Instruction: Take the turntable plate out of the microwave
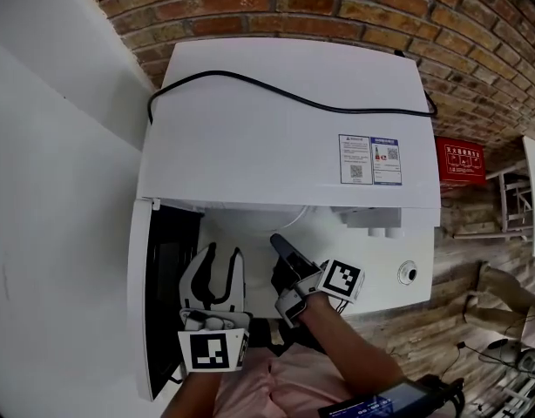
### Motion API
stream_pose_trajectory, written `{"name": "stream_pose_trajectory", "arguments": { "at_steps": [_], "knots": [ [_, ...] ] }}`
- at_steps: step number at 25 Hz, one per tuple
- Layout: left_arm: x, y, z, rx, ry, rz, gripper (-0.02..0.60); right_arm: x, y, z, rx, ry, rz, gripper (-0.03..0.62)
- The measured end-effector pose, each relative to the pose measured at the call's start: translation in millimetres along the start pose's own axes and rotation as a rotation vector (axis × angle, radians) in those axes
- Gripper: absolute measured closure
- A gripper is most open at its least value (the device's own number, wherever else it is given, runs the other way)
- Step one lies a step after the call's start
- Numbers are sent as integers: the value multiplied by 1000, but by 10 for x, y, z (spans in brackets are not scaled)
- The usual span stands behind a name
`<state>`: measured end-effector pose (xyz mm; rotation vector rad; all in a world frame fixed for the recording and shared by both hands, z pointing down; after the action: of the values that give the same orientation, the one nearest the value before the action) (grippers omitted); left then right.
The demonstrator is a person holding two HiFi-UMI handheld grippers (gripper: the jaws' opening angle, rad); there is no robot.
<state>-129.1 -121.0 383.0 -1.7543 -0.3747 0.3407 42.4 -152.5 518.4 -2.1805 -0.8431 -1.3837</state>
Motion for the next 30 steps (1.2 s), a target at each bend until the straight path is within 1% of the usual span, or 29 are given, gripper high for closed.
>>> {"name": "stream_pose_trajectory", "arguments": {
  "at_steps": [3,6,8,9,11,13,15,16,18,19,26,30],
  "knots": [
    [52,-13,15,6,-9,0,432,30,-34,48,-9,13,6,563],
    [99,-25,17,7,-19,0,432,42,-37,28,-19,56,41,545],
    [114,-27,17,10,-27,-2,431,79,10,-12,-17,36,47,423],
    [114,-25,17,12,-29,-3,432,95,47,-50,-13,33,38,414],
    [99,-16,13,16,-30,-5,431,87,130,-168,-4,76,13,396],
    [71,-11,15,18,-25,-6,431,85,216,-256,4,87,-1,392],
    [44,-15,28,18,-19,-6,431,64,287,-307,12,99,9,402],
    [33,-14,35,16,-17,-6,431,37,315,-321,18,114,22,423],
    [14,-12,45,9,-11,-4,431,-26,349,-329,32,136,57,537],
    [8,-19,52,8,-11,-2,431,-44,348,-327,34,141,64,559],
    [16,-13,74,-3,-5,2,431,18,174,-176,40,181,35,563],
    [48,-33,87,15,-17,1,431,82,110,-133,39,168,40,560]
  ]
}}
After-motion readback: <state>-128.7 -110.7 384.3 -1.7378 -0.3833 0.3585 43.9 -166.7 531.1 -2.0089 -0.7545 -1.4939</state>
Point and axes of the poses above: the fingertips, and each gripper's own axes: z backward along the fingers, x to its right, y out of its top, the point moved 8 cm from there along z, backward along the fingers, and after that the axes turned 10 degrees about -y, right-handed, at the moved point
